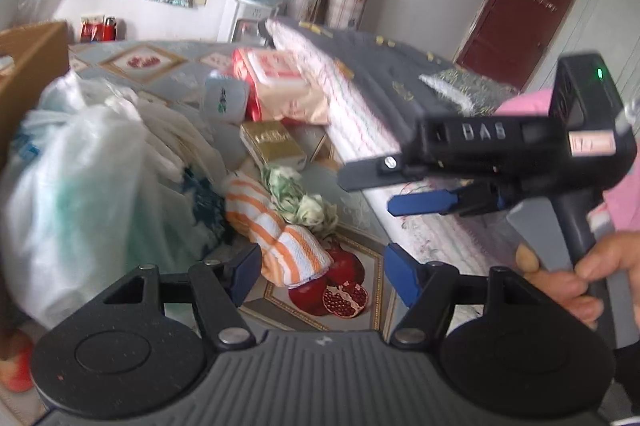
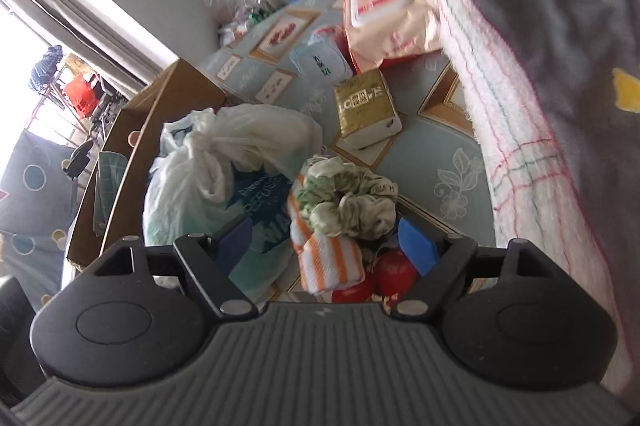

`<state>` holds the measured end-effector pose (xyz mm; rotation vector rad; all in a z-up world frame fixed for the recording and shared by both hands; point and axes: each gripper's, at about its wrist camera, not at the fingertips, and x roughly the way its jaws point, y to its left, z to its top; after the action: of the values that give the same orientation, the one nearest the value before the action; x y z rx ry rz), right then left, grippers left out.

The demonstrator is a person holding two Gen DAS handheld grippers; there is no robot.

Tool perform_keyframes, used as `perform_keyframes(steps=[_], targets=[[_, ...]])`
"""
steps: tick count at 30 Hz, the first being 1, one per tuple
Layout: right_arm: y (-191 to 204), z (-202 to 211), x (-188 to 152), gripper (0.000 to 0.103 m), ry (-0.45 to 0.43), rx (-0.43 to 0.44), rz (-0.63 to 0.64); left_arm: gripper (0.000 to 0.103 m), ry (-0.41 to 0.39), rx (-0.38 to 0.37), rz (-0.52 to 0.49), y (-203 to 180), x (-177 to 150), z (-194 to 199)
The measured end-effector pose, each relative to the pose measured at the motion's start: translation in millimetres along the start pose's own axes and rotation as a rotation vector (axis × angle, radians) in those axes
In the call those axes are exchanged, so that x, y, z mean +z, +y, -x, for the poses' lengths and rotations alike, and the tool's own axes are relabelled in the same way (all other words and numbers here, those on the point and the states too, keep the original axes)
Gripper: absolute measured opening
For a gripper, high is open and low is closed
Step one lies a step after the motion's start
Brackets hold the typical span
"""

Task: Organize soft objects
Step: 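Grasp the green patterned cloth with the right tool while the left tool grasps the striped towel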

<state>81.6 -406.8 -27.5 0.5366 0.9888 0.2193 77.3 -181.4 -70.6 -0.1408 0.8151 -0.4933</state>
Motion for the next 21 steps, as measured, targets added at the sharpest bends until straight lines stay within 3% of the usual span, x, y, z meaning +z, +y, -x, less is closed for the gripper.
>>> perform_keyframes(steps=[9,14,15,19,21], targets=[[-14,-63,25,0.081,0.104,0.027,0.01,0.068,0.078,0.084,0.071,13,12,-59],[-24,-80,20,0.08,0.139,0.062,-0.022,0.062,0.115,0.084,0.071,16,15,-78],[-25,-80,19,0.077,0.13,0.075,-0.032,0.06,0.125,0.083,0.073,16,15,-82],[-36,-80,18,0.051,0.117,0.087,-0.086,0.057,0.136,0.08,0.088,19,15,-90],[-40,-80,15,0.044,0.115,0.115,-0.125,0.053,0.132,0.082,0.094,21,15,-90]])
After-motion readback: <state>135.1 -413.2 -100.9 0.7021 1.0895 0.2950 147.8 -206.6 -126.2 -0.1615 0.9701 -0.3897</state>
